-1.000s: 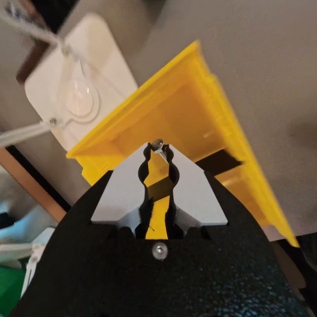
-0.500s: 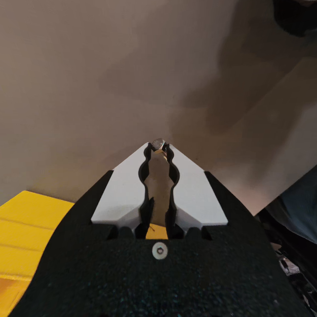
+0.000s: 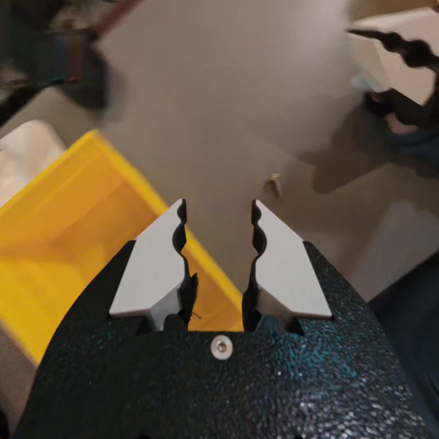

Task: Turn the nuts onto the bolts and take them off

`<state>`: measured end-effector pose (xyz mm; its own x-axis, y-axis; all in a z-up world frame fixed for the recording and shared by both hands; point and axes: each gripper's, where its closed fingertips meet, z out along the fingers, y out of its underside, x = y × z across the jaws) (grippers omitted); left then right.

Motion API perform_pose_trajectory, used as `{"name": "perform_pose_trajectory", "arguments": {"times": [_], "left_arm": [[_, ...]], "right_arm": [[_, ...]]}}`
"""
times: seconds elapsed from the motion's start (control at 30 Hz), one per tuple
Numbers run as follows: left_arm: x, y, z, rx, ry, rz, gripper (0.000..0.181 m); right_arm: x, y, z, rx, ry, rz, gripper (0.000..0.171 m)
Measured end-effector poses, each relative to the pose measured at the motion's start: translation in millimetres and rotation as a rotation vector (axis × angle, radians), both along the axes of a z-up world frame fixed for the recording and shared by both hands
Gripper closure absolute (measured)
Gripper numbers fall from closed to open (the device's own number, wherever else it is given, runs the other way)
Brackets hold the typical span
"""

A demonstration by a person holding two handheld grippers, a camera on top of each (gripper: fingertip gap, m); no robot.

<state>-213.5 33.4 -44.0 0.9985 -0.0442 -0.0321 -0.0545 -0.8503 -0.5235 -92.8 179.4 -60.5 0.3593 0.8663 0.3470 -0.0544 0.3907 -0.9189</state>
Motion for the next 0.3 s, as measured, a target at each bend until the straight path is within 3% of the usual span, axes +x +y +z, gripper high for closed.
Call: {"name": "perform_pose_trajectory", "arguments": {"times": [0.03, 0.13, 0.3], "left_arm": [[-22, -17, 8, 0.021, 0.021, 0.08, 0.133], [-78, -74, -3, -0.044, 0.06, 0.273, 0.138], [-118, -128, -78, -0.192, -0.064, 0.434, 0.14]], "right_arm": [[0, 1, 0, 0.001, -0.001, -0.004, 0.171], [0, 1, 0, 0.005, -0.003, -0.01, 0.171], [-1, -1, -1, 0.017, -0.009, -0.004, 0.171]]}}
